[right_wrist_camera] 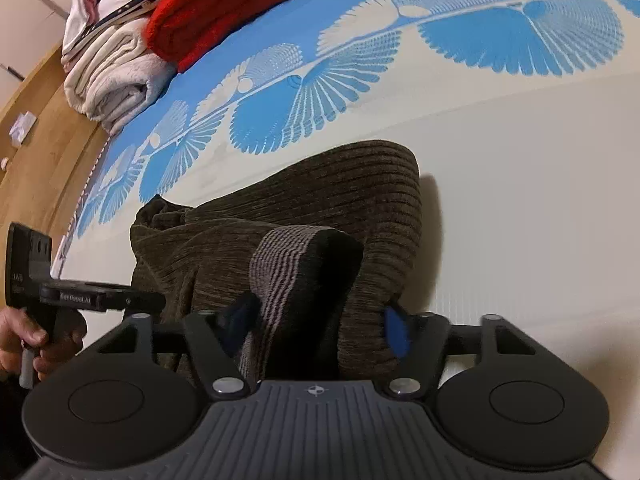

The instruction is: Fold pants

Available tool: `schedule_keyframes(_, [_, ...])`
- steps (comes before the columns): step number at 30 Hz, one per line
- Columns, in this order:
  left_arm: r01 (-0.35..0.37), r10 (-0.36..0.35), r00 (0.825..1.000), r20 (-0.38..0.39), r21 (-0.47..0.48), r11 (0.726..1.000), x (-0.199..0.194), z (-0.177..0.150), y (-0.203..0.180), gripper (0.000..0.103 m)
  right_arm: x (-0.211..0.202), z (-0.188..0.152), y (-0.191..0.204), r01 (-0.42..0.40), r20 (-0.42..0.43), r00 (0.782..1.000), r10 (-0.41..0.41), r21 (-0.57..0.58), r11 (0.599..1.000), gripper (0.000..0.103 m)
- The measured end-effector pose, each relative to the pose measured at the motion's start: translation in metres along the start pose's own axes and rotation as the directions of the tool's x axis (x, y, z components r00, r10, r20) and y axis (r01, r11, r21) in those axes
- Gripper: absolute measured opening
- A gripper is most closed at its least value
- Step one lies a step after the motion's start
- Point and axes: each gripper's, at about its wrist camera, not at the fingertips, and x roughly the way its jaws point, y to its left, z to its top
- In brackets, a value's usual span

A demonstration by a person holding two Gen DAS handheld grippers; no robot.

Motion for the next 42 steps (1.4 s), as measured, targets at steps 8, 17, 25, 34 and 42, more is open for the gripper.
schedule_keyframes(8, [0.013, -0.016, 0.994, 0.107, 0.024, 1.000, -0.039, 0.015, -0.007, 0.032, -0.018, 0.012, 0.016, -0.007, 0.095, 0.995, 0.009, -0.020, 1.000, 0.039])
schedule_keyframes(17, [-0.050, 0.030, 0.917, 0.398, 0.038, 0.998, -0.092, 0.068, 0.008, 0.030, -0.012, 0.066, 0.054, -0.068, 0.274, 0.957, 0.090, -0.090, 0.994, 0.038])
schedule_keyframes(25, [-0.186, 0.171, 0.818, 0.549, -0.028, 0.982, -0.087, 0.132, 0.032, 0.047, 0.026, 0.144, 0.086, 0.045, 0.428, 0.904, 0.010, -0.119, 0.992, 0.051])
schedule_keyframes(34, [-0.195, 0.119, 0.928, 0.354, 0.187, 0.963, -0.049, 0.121, 0.021, 0.040, 0.054, 0.155, 0.092, 0.212, 0.415, 0.903, -0.110, -0.208, 0.955, 0.055])
schedule_keyframes(42, [-0.222, 0.158, 0.950, 0.271, 0.223, 0.949, -0.018, 0.096, 0.018, 0.042, 0.118, 0.134, 0.085, 0.375, 0.193, 0.925, -0.328, -0.319, 0.870, 0.055])
